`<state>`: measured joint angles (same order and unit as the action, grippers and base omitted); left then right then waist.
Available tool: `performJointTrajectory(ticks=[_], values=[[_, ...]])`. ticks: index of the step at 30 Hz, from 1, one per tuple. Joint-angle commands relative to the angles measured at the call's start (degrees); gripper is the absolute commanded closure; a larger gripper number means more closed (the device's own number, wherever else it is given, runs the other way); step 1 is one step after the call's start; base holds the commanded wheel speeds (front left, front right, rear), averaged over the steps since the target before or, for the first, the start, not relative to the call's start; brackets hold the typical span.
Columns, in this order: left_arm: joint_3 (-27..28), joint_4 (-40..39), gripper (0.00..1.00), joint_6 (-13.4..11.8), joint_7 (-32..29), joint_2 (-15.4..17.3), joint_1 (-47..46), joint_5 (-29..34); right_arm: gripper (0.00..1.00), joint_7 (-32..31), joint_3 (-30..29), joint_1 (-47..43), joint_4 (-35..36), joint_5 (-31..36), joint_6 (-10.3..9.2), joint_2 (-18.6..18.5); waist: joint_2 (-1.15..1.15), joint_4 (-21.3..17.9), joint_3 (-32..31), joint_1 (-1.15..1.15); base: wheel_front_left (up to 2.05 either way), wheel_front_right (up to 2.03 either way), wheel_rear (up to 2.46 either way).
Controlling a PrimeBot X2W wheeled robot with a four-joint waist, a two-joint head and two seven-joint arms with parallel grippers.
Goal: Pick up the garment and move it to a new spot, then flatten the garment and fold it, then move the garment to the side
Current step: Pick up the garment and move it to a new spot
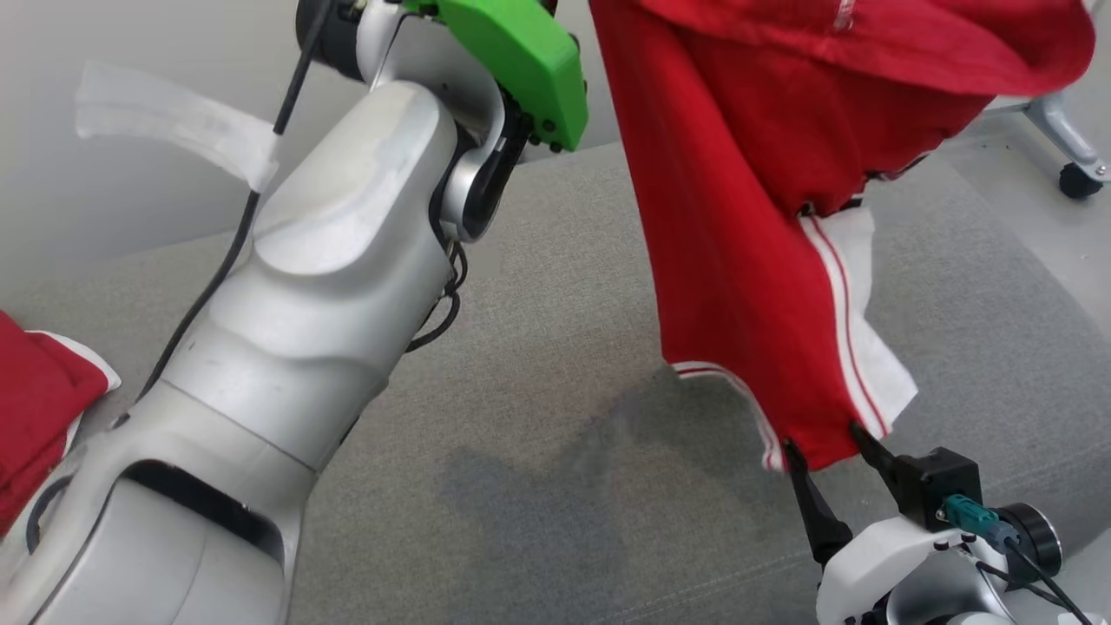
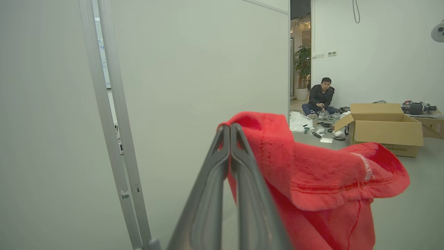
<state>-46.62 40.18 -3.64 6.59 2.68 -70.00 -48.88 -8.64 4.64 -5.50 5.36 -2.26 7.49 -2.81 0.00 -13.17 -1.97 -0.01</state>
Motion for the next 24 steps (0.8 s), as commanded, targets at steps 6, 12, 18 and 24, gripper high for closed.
performJointTrajectory(ticks=[6, 12, 18, 24], values=[[0.24, 8.18, 1.0, -0.1, 3.06, 1.84, 7.53, -1.39, 0.0, -0.04, -1.53, 1.22, 0.79, -0.01, 0.0, -0.14, 0.0, 3.04, 2.71, 0.01, 0.0, 0.0, 0.0], [-0.87, 14.5, 1.0, 0.26, 3.51, 4.24, 12.15, -0.95, 0.0, -0.28, -1.44, 1.6, 1.24, -0.3, 0.0, -0.16, 0.0, 5.75, 3.63, 0.01, 0.0, 0.0, 0.0], [-2.2, 21.48, 1.0, -0.33, 3.16, 6.93, 16.78, -0.35, 0.0, -0.61, -1.3, 2.24, 1.58, -0.53, 0.0, -0.16, 0.0, 8.28, 4.72, 0.01, 0.0, 0.0, 0.0], [-1.87, 26.8, 0.0, -1.08, 1.94, 7.82, 19.61, -1.57, 0.0, -0.64, -1.05, 2.87, 1.41, -0.79, 0.0, -0.18, 0.0, 9.43, 4.96, 0.01, 0.0, 0.0, 0.0]])
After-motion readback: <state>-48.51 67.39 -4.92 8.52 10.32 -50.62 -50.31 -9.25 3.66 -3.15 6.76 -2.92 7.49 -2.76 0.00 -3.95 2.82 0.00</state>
